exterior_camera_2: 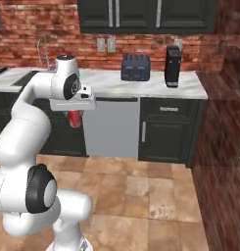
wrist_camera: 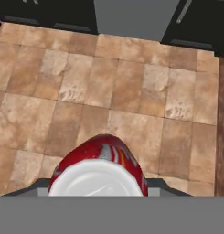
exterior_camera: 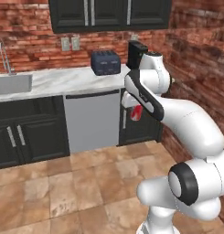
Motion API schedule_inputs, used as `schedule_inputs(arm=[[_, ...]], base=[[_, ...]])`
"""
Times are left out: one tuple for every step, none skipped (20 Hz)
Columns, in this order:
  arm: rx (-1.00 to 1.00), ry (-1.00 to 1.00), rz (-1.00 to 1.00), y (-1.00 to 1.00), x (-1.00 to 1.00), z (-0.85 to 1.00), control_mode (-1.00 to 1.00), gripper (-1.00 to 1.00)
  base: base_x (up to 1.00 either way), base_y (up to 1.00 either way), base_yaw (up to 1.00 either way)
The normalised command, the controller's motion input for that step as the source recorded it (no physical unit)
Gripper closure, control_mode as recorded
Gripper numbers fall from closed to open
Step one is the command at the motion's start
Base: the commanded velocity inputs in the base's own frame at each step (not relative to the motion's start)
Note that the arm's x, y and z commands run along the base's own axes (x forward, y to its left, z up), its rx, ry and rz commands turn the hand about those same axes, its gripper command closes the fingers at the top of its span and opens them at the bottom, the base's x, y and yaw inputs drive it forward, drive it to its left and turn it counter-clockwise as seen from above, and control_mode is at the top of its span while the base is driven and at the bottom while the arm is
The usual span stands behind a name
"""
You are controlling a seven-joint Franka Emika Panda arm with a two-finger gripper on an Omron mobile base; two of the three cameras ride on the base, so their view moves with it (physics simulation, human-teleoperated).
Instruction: Four empty soda cans are scattered around the kitchen. Gather all the cans and cluster them next to the stove for recycling.
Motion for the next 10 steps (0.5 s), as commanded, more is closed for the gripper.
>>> schedule_inputs(arm=[[0.00, 0.00, 0.00, 0.00, 0.00, 0.00, 1.00, 1.00], [0.00, 0.00, 0.00, 0.00, 0.00, 0.00, 1.00, 1.00], [0.00, 0.00, 0.00, 0.00, 0.00, 0.00, 1.00, 1.00], [0.00, 0.00, 0.00, 0.00, 0.00, 0.00, 1.00, 1.00], [0.00, 0.00, 0.00, 0.00, 0.00, 0.00, 1.00, 1.00], [0.00, 0.00, 0.00, 0.00, 0.00, 0.00, 1.00, 1.00], [0.00, 0.00, 0.00, 0.00, 0.00, 0.00, 1.00, 1.00], [0.00, 0.00, 0.00, 0.00, 0.00, 0.00, 1.00, 1.00], [0.00, 0.00, 0.00, 0.00, 0.00, 0.00, 1.00, 1.00], [0.00, 0.00, 0.00, 0.00, 0.00, 0.00, 1.00, 1.00]], base=[[1.00, -0.01, 0.00], [1.00, 0.00, 0.00], [1.00, 0.00, 0.00], [1.00, 0.00, 0.00], [1.00, 0.31, 0.00], [1.00, 0.94, 0.00], [1.00, 1.00, 0.00], [1.00, 1.00, 0.00], [1.00, 1.00, 0.00], [1.00, 1.00, 0.00]])
